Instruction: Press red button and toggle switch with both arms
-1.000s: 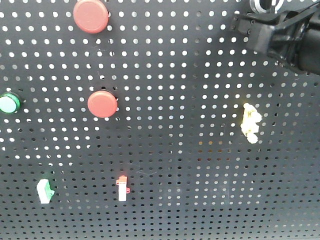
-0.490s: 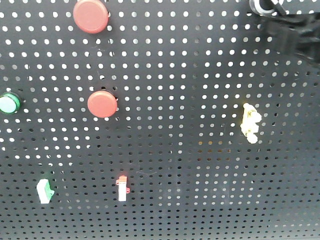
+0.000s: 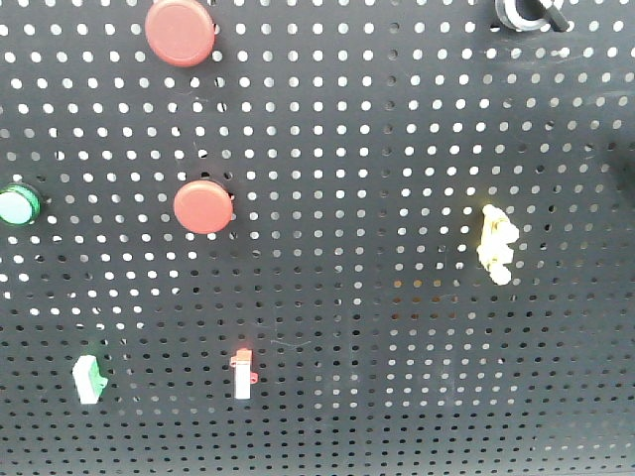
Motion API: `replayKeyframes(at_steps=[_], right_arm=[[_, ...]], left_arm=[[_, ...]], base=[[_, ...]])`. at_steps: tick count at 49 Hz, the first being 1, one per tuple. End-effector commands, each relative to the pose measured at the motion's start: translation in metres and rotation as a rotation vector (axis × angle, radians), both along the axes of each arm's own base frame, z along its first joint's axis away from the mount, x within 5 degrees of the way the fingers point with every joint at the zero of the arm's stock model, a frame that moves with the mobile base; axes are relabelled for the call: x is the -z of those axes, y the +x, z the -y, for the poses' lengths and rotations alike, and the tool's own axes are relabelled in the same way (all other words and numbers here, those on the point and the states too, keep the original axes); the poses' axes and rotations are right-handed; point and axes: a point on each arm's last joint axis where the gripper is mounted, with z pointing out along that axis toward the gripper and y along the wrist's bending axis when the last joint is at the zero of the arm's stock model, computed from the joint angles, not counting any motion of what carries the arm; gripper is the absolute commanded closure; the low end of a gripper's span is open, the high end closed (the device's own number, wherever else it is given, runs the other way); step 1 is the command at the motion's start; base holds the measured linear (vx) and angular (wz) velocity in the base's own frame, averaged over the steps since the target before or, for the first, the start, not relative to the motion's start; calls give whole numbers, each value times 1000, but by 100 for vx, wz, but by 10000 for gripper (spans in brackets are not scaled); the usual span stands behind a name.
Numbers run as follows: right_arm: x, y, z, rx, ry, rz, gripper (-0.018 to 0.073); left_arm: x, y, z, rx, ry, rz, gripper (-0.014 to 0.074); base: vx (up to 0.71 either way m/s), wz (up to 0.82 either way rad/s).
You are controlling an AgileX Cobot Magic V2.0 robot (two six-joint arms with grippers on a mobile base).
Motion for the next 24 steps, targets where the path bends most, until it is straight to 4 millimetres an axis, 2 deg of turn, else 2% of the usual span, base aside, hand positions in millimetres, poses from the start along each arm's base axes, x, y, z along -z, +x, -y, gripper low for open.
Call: replayKeyframes(at_steps=[1, 8, 12, 17, 24], right_arm=[[15, -27, 14, 82, 21, 126, 562], [60, -59, 21, 94, -21, 168, 562], [83, -70, 24, 102, -16, 188, 562], [97, -75, 28, 132, 2, 227, 562], [104, -74, 28, 135, 4, 215, 562]], left_arm=[[8, -7, -4, -28, -53, 45, 594], [41, -20, -9, -33, -59, 52, 594], [50, -20, -13, -80, -89, 106, 594], [53, -14, -18, -157, -127, 171, 594], [56, -11, -19, -176, -132, 178, 594]], base=[[0, 0], [0, 0], [0, 0], [0, 0], [0, 0]])
